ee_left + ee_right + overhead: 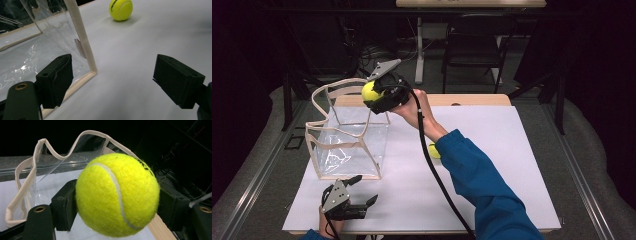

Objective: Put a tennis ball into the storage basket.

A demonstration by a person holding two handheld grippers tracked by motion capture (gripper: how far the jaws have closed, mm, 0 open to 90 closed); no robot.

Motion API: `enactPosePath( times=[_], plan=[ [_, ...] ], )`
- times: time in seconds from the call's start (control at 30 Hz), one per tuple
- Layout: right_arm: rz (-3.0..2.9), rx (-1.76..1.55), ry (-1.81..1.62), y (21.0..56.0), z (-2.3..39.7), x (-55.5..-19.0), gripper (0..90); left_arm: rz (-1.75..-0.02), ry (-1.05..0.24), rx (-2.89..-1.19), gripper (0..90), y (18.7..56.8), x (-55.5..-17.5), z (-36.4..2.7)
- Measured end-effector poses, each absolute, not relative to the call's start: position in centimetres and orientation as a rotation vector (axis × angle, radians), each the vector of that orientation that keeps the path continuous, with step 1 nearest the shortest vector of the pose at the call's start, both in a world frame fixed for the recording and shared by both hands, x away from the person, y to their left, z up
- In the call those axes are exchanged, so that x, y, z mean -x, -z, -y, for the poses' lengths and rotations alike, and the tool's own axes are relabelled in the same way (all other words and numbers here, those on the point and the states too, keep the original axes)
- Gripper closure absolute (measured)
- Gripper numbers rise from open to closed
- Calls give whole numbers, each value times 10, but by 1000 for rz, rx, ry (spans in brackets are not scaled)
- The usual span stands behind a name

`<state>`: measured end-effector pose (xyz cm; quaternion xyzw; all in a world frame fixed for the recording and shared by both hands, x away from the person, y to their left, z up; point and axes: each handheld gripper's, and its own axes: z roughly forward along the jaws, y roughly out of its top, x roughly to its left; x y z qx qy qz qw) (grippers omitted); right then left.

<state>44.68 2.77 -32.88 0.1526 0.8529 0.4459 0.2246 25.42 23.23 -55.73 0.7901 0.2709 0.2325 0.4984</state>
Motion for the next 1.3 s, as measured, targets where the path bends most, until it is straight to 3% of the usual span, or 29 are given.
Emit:
enactPosePath(
  times=[1.3],
  plan=[
    [-2384,-373,-1236,324,-50,-442,265,-658,-558,-1906,160,557,-254,-233]
  ],
)
